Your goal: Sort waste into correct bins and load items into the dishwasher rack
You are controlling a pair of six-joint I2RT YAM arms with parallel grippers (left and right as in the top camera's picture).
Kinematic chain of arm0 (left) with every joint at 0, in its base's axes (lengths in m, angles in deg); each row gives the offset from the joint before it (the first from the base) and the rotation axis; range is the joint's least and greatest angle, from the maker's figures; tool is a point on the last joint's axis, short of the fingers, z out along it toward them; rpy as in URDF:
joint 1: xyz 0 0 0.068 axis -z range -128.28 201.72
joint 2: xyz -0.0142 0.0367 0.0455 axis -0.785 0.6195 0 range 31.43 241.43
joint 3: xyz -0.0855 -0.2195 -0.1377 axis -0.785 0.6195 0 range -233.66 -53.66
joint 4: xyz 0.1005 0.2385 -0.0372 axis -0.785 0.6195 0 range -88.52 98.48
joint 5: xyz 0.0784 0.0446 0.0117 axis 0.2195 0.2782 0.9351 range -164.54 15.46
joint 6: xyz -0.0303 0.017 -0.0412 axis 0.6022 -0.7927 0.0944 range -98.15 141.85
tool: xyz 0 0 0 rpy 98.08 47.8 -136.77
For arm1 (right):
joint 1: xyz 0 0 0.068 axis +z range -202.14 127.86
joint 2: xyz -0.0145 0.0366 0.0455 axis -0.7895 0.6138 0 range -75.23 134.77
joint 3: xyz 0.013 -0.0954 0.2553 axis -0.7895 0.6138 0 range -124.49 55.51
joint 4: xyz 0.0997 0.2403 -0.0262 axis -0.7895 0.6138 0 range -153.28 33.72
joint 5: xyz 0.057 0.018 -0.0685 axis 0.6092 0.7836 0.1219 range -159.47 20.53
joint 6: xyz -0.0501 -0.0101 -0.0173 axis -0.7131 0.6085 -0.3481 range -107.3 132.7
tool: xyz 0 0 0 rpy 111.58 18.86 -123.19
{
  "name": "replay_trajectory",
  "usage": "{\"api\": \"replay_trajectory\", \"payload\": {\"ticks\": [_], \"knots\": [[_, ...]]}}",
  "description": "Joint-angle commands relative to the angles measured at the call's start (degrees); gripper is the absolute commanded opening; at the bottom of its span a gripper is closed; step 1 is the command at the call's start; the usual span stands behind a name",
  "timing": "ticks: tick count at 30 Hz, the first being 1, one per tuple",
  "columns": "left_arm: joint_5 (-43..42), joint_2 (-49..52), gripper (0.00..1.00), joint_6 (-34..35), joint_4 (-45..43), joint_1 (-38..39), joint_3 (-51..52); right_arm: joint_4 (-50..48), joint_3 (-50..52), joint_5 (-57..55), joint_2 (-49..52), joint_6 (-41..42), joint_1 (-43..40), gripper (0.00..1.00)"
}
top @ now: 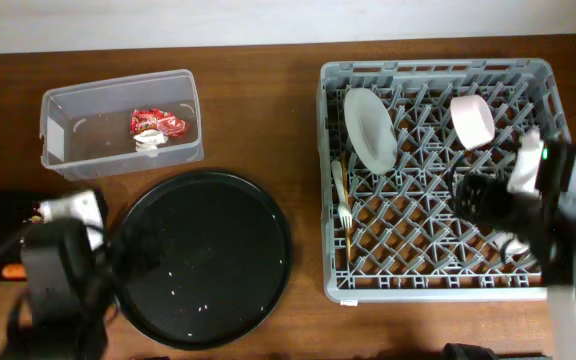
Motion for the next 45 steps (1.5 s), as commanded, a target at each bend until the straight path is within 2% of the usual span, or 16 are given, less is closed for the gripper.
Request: {"api": "replay_trajectory", "payload": {"ticks": [1, 6, 16, 23, 28, 31, 34, 39, 44, 45], "knots": [[-0.7, -13.3, 0.99, 5.3, -2.6, -0.1, 10.1, -0.9, 8.1, -0.9, -10.2, 0.7, 0.2, 0.98], [-0.7, -20.2, 0.99, 5.4, -0.4, -0.1, 12.8, 1.1, 12.2, -0.9, -15.9, 0.7, 0.2, 0.99], [-0.6, -20.3, 0.99, 5.4, 9.6, -0.1, 12.9, 1.5, 12.3, -0.9, -14.3, 0.7, 0.2, 0.99], [-0.9, -20.3, 0.99, 5.4, 10.1, -0.1, 12.9, 1.5, 12.3, -0.9, -12.7, 0.7, 0.3, 0.99], [-0.9, -20.3, 0.99, 5.4, 10.1, -0.1, 12.9, 1.5, 12.8, -1.3, -15.5, 0.6, 4.2, 0.99], [-0.9, -20.3, 0.99, 5.4, 10.1, -0.1, 12.9, 0.3, 13.5, -3.3, -19.9, 0.5, 8.5, 0.99], [-0.9, -20.3, 0.99, 5.4, 10.1, -0.1, 12.9, -6.5, 17.2, -4.0, -30.1, 0.4, 12.3, 0.99], [-0.9, -20.3, 0.99, 5.4, 10.1, -0.1, 12.9, -17.2, 30.5, -5.7, -47.2, 0.5, 14.1, 0.99], [-0.9, -20.3, 0.99, 5.4, 10.1, -0.1, 12.9, -28.7, 44.0, -5.6, -57.8, 0.5, 14.1, 0.99], [-0.9, -20.3, 0.99, 5.4, 10.1, -0.1, 12.9, -32.4, 46.4, -5.6, -57.5, 0.5, 14.1, 0.99]]}}
